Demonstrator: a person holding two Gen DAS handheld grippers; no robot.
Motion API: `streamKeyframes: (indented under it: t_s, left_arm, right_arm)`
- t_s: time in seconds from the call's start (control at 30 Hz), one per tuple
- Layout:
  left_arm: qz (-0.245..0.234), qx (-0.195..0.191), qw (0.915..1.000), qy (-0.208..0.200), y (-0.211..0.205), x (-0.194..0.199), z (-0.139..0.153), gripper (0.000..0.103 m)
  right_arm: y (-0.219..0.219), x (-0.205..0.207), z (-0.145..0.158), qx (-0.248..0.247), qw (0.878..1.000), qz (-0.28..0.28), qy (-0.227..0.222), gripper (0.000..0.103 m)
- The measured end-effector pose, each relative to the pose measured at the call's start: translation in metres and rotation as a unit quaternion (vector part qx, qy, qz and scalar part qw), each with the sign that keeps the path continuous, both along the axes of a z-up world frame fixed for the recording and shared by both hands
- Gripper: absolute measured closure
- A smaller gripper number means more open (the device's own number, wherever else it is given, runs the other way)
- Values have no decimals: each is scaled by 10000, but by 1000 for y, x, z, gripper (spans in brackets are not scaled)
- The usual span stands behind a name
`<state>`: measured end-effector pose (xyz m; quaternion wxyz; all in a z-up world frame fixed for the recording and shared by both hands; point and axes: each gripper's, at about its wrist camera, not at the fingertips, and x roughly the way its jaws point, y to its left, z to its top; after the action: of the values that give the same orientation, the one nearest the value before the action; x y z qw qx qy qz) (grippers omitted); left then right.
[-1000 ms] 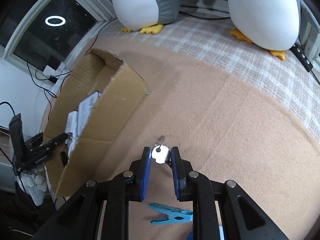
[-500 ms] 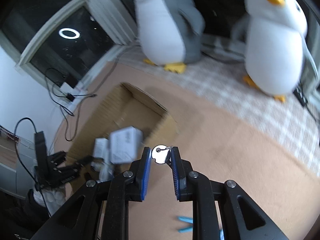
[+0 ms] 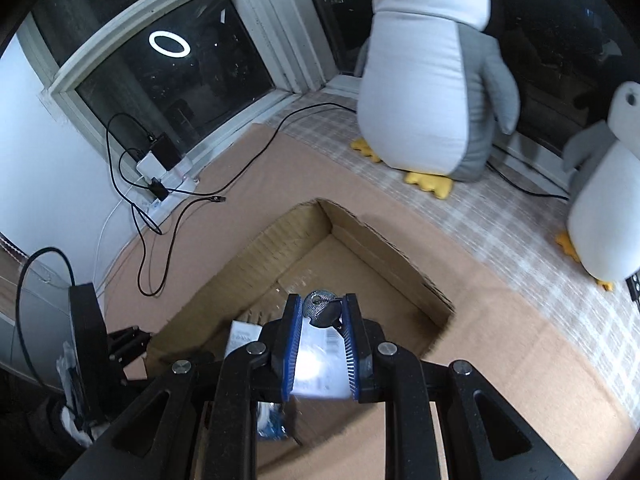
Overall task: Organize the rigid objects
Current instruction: 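Carry the keys into the box and open the right tool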
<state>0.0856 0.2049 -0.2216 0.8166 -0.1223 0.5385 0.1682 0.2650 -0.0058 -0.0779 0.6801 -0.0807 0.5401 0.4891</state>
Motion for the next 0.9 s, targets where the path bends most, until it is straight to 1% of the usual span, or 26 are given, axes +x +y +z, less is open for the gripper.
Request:
streamKeyframes:
  t_s: [0.13, 0.3, 0.53, 0.57, 0.6, 0.63, 0.67, 0.7, 0.77, 0.9]
  left_arm:
    - [-2, 3, 10000, 0, 0, 0, 0, 54]
    - [-3, 9, 10000, 0, 0, 0, 0, 54]
    - [0, -4, 10000, -5, 0, 0, 0, 54]
    - [1, -7, 10000, -5, 0, 1, 0, 54]
    - [2, -5, 10000, -4, 0, 0, 0, 54]
    - [3, -4, 10000, -4, 0, 1, 0, 54]
    - [4, -1, 10000, -5, 0, 1, 0, 54]
    - [3, 1, 10000, -4, 0, 1, 0, 54]
    - [0, -1, 10000, -4, 0, 1, 0, 54]
    - [0, 2, 10000, -4, 0, 1, 0, 54]
  right_arm:
    - [19, -5, -2, 0, 10000, 64, -36, 85]
    - [47, -14, -13, -114, 9997, 153, -134, 85]
    - [68, -20, -31, -437, 9984, 198, -309, 84]
    - [69, -21, -32, -462, 9981, 181, -356, 81]
    - [69, -21, -33, -471, 9981, 169, -348, 66]
    - [69, -21, -34, -464, 9983, 158, -315, 44]
    - [69, -21, -34, -440, 9985, 135, -297, 38]
    - [68, -21, -32, -366, 9988, 114, -306, 35]
    - [66, -20, -30, -322, 9988, 43, -358, 35]
    - [59, -16, -24, -225, 9993, -110, -278, 35]
